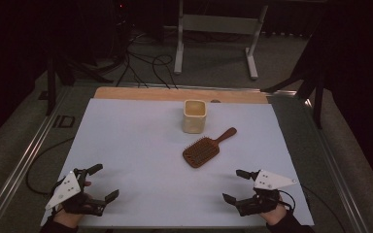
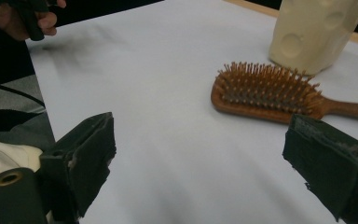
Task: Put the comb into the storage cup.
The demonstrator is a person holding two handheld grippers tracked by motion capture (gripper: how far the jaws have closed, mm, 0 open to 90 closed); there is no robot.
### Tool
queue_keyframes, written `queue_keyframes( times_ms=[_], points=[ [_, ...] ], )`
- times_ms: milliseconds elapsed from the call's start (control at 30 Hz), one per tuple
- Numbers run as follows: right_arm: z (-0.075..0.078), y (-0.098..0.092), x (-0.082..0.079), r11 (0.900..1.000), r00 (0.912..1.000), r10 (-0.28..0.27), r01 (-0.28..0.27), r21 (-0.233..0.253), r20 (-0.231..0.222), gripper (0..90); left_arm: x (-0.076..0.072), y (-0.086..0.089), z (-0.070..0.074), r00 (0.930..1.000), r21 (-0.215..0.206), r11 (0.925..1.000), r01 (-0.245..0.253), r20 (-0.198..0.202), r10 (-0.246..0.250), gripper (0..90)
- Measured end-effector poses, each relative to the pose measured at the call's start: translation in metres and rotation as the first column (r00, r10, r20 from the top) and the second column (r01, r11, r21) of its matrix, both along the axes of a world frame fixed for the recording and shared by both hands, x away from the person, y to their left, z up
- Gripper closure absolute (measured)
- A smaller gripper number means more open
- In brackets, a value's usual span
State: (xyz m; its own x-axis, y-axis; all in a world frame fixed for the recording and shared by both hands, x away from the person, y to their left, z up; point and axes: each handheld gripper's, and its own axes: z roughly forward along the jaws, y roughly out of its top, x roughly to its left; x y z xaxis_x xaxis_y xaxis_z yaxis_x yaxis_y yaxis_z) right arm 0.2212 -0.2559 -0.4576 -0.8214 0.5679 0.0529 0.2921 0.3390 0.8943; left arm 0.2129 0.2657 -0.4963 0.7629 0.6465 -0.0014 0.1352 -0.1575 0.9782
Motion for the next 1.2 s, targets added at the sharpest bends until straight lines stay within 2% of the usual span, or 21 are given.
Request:
queue_keyframes(
  times_ms=[67,100,267,433,500,633,933,1033,1067,1200],
  points=[
    [0.003,0.0,0.0,1.0,1.0,0.001,-0.001,-0.004,0.006,8.8,0.0,0.0,0.0,1.0,-0.001,1.0,0.0,-0.001,0.0,0.1],
    [0.01,-0.002,0.001,1.0,0.9998,-0.006,0.006,0.0,0.019,8.8,0.0,0.0,0.0,1.0,0.0,1.0,0.001,0.0,-0.001,0.1],
    [0.027,-0.003,0.006,1.0,0.9989,-0.008,0.008,-0.006,0.045,8.8,0.0,-0.001,0.0,1.0,0.003,1.0,0.004,0.0,-0.004,0.1],
    [0.034,-0.003,0.01,1.0,0.998,-0.009,0.01,-0.011,0.062,8.8,0.0,-0.001,0.0,1.0,0.002,1.0,0.003,0.002,-0.003,0.1],
    [0.042,-0.005,0.016,1.0,0.9972,-0.018,0.018,-0.005,0.073,8.9,0.0,-0.001,0.0,1.0,0.001,1.0,0.003,0.002,-0.003,0.1],
    [0.045,-0.006,0.022,1.0,0.9966,-0.02,0.021,-0.009,0.079,8.9,0.0,-0.002,0.0,1.0,0.001,1.0,0.004,0.001,-0.004,0.1],
    [0.051,-0.009,0.044,0.998,0.9941,-0.064,0.065,-0.006,0.087,8.9,0.0,-0.002,0.0,1.0,0.001,1.0,0.006,-0.003,-0.006,0.1],
    [0.052,-0.009,0.047,0.998,0.9938,-0.066,0.067,-0.01,0.089,9.0,0.0,-0.002,0.0,1.0,0.002,1.0,0.007,-0.003,-0.007,0.1],
    [0.053,-0.009,0.054,0.997,0.9931,-0.075,0.076,-0.011,0.09,9.0,0.0,-0.002,0.0,1.0,0.001,1.0,0.006,-0.001,-0.006,0.1],
    [0.054,-0.009,0.062,0.997,0.993,-0.075,0.077,-0.019,0.091,9.0,0.0,-0.003,0.0,1.0,0.0,1.0,0.007,-0.004,-0.007,0.1]
  ],
)
